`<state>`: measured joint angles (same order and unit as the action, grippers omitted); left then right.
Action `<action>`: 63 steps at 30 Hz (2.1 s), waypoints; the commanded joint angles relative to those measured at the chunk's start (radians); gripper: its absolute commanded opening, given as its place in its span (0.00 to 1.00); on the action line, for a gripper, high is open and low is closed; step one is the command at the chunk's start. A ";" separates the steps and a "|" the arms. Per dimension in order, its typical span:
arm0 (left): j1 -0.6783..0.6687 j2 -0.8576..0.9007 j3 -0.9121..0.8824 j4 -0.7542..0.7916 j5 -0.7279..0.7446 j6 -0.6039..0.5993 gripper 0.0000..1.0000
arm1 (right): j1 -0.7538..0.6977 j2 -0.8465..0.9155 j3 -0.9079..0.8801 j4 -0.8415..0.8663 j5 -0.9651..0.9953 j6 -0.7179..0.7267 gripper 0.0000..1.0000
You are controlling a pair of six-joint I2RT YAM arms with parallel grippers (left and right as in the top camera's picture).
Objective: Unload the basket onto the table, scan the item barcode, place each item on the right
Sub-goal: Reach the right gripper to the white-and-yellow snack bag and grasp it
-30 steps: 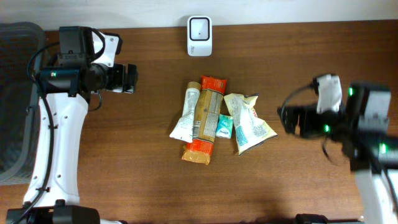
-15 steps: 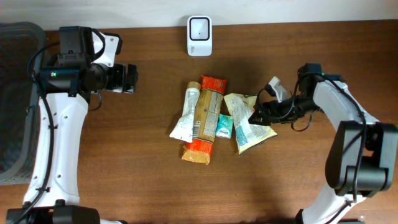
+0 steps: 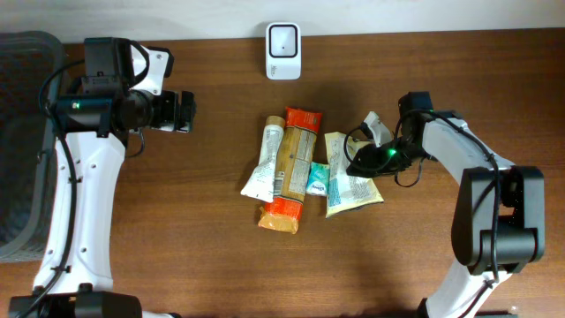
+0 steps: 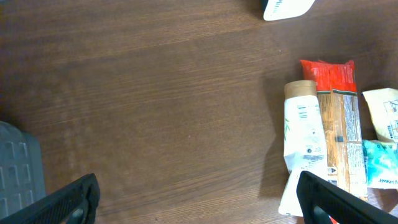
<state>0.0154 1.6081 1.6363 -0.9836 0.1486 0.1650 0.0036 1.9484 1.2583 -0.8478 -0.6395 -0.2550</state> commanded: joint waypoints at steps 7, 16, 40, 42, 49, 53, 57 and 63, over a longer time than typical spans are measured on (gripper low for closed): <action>0.005 -0.008 0.012 0.001 0.000 0.013 0.99 | 0.033 0.007 -0.010 0.030 0.117 0.445 0.80; 0.005 -0.008 0.012 0.002 0.000 0.013 0.99 | 0.092 -0.017 -0.023 0.052 0.206 0.465 0.29; 0.005 -0.008 0.012 0.002 0.000 0.013 0.99 | 0.003 0.050 0.089 0.121 0.101 0.241 0.99; 0.005 -0.008 0.012 0.002 0.000 0.013 0.99 | 0.003 0.067 0.088 0.132 0.100 0.248 0.97; 0.005 -0.008 0.012 0.002 0.000 0.013 0.99 | 0.001 0.066 0.117 0.148 0.046 0.248 0.29; 0.005 -0.008 0.012 0.002 0.000 0.013 0.99 | 0.001 0.066 0.201 0.110 0.026 0.247 0.08; 0.005 -0.008 0.012 0.001 0.000 0.013 0.99 | 0.001 0.066 0.346 -0.063 0.027 0.174 0.64; 0.005 -0.008 0.012 0.002 0.000 0.013 0.99 | 0.001 0.061 0.587 -0.418 0.102 0.087 0.88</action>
<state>0.0154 1.6081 1.6363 -0.9833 0.1486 0.1650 0.0006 2.0171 1.8095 -1.2083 -0.5888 -0.1318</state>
